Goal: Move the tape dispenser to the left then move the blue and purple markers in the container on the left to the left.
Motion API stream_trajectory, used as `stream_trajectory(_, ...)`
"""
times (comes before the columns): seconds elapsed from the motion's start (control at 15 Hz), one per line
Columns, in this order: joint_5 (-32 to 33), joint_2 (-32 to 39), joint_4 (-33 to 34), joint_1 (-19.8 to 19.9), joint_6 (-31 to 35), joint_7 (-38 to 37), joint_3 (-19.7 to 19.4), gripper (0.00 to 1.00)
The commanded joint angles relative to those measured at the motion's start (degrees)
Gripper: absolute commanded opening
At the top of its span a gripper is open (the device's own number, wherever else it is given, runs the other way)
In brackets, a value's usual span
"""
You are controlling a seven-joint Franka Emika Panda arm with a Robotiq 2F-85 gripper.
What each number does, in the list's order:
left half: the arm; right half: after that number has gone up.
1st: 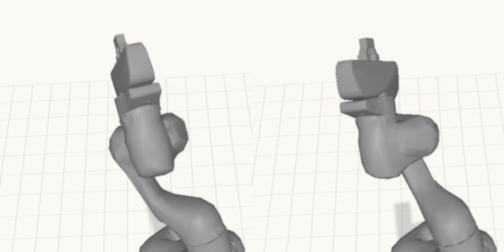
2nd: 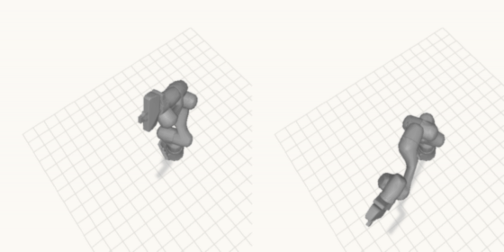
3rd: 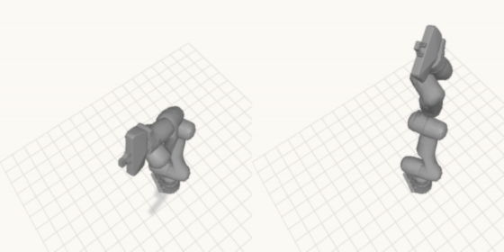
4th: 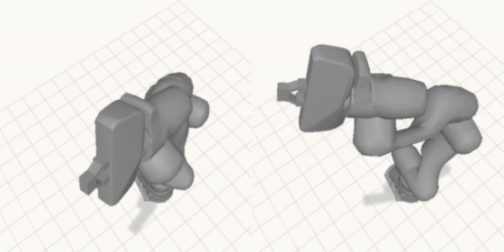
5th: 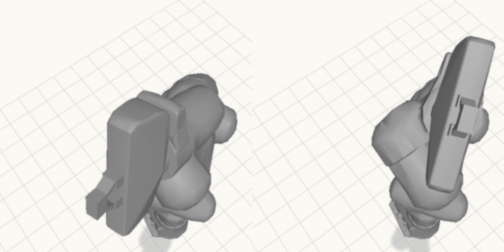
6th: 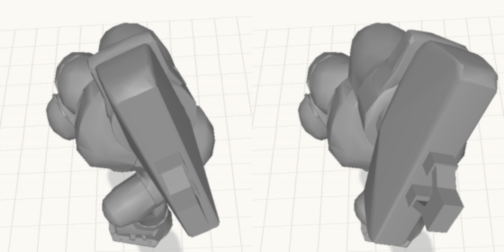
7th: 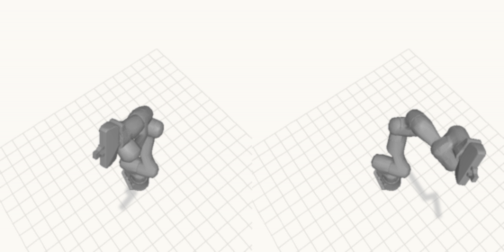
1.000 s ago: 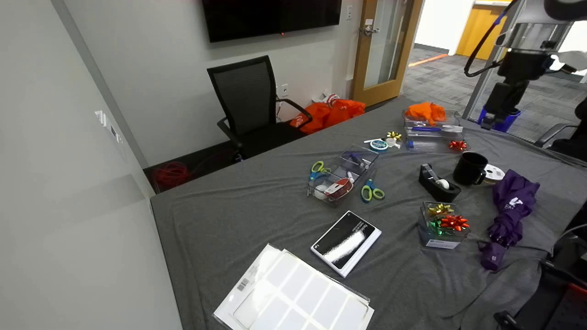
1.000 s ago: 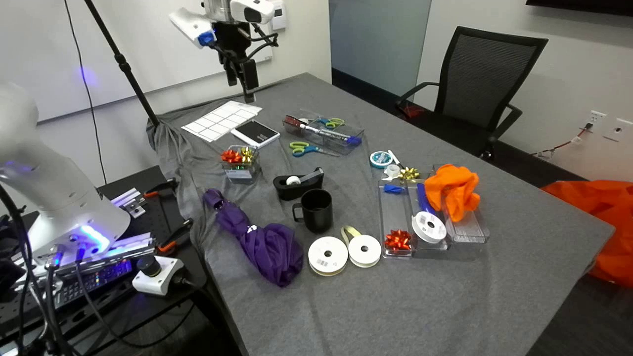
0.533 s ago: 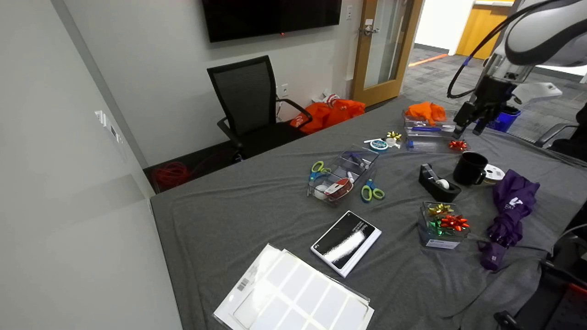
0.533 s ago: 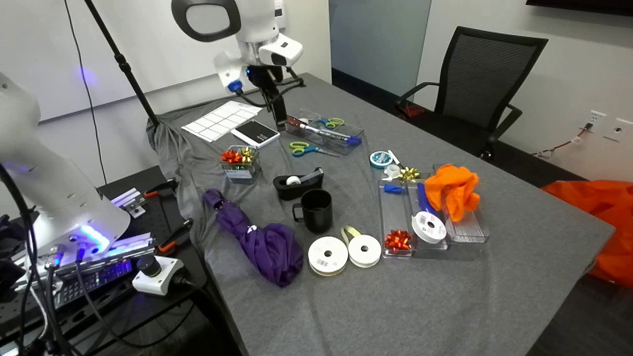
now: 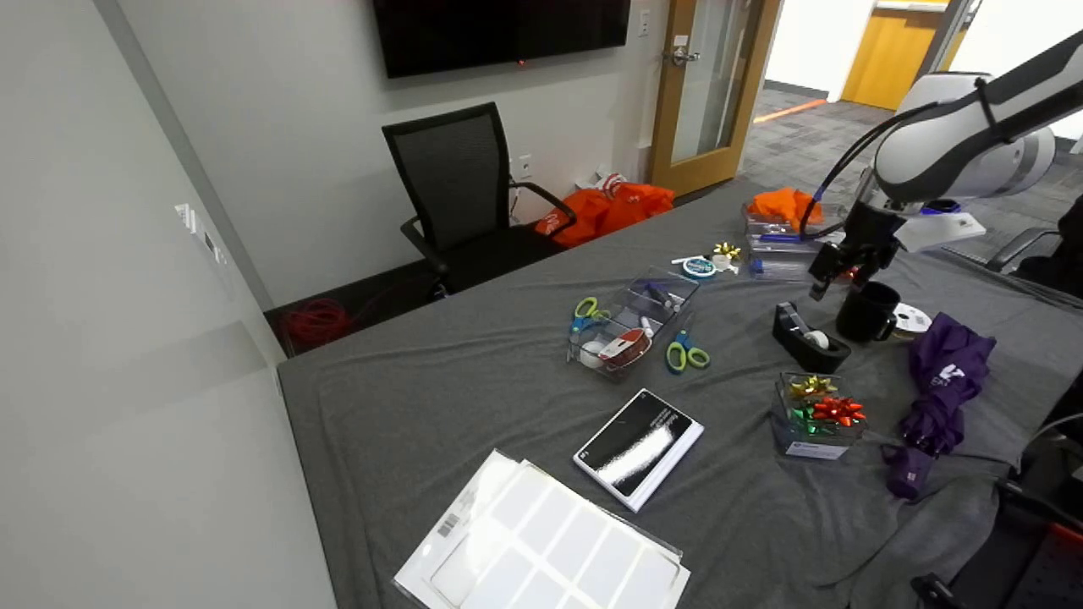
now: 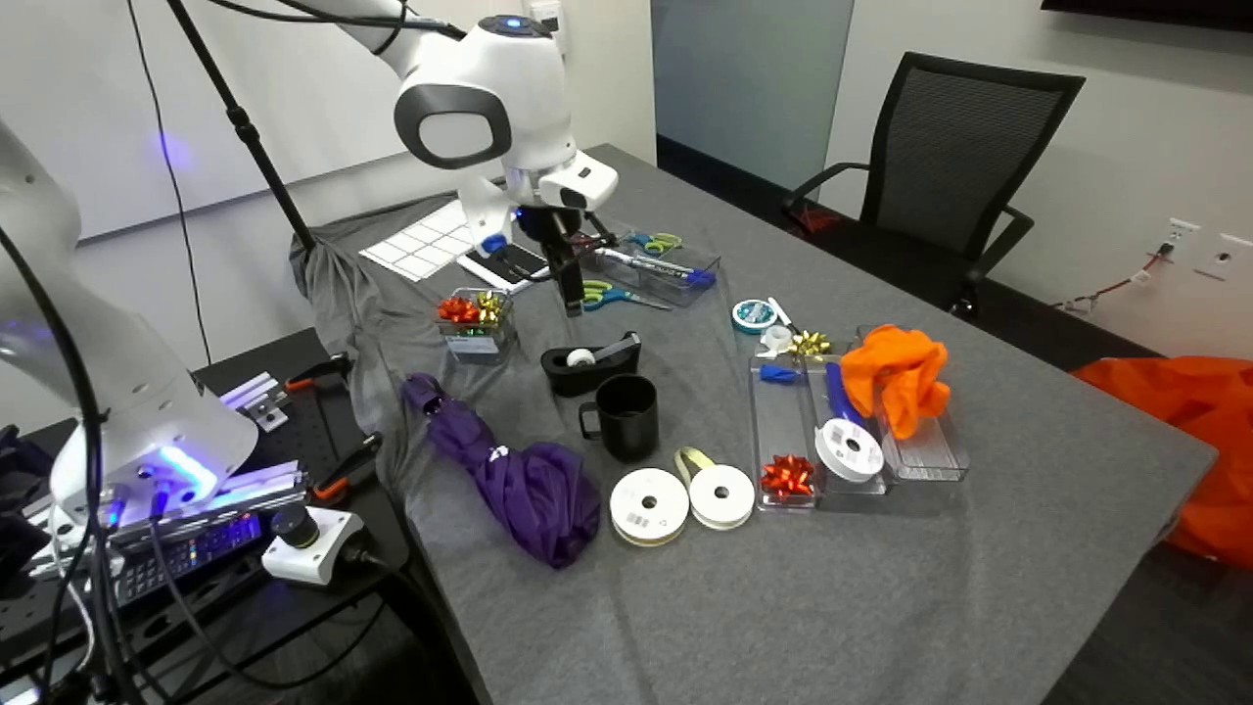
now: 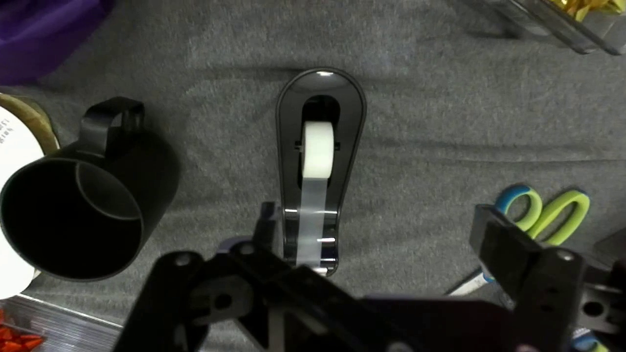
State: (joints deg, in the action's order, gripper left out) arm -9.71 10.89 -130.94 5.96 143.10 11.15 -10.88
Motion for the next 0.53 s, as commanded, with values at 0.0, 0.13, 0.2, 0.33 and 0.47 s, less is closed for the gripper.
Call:
stream_trajectory(0.0,-1.4,4.6,0.1,2.4,4.8,1.2,2.6,1.00)
stream_trajectory(0.13,-2.2,6.6,-0.3,3.1,7.4,1.8,3.8,1.00)
stream_trajectory(0.2,-2.3,7.4,0.0,3.7,7.9,2.0,4.2,1.00)
stream_trajectory(0.33,-2.0,9.2,0.6,4.9,8.7,2.8,5.0,1.00)
stream_trajectory(0.47,-1.1,10.5,0.7,5.9,9.7,3.4,5.3,1.00)
